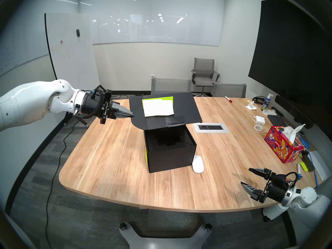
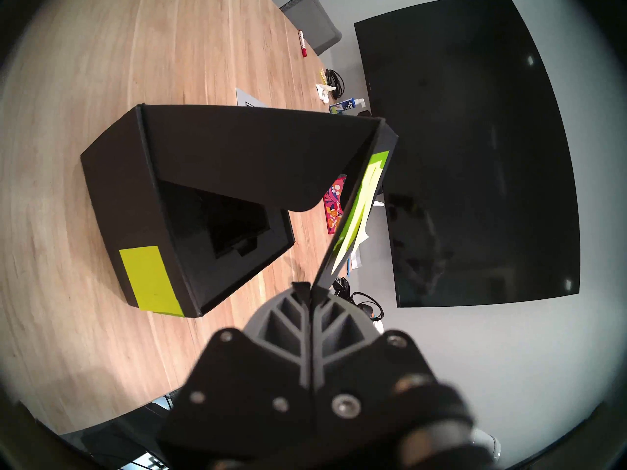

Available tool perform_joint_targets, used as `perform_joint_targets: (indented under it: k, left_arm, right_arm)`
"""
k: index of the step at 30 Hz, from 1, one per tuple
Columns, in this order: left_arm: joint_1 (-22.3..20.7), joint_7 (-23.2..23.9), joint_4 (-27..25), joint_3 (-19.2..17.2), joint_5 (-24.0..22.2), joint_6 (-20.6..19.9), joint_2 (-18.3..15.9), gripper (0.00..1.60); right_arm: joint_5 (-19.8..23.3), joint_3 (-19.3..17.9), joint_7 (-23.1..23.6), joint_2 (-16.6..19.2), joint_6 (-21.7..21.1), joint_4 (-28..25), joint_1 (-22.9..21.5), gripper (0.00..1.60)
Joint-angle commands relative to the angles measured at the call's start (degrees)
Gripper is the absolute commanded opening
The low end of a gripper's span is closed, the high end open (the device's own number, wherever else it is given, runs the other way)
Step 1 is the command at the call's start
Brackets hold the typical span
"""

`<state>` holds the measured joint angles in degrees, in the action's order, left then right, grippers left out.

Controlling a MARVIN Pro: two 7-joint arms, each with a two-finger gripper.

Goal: Open the box and place the mouse inside

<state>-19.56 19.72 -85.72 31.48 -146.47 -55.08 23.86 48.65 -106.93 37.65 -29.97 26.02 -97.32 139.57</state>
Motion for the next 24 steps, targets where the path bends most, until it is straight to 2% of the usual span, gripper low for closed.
perform_joint_targets:
  k: [1,9,19,24]
  left_arm:
    - [-3.1,0.6,-0.4,0.2,-1.9,0.1,0.6,0.0]
    - [-4.8,1.2,-0.2,2.5,-2.3,0.1,0.8,0.0]
    - [-6.2,0.6,0.8,4.4,-4.6,0.1,2.7,0.0]
    - [-7.2,1.1,0.3,5.5,-4.4,0.1,2.2,0.0]
  right_arm:
    - [0.1,-0.2,0.0,0.0,0.0,-0.1,0.0,1.6]
    - [0.1,-0.2,0.0,0.0,0.0,-0.1,0.0,1.6]
    - [0.1,-0.2,0.0,0.0,0.0,-0.1,0.0,1.6]
    - [0.1,-0.2,0.0,0.0,0.0,-0.1,0.0,1.6]
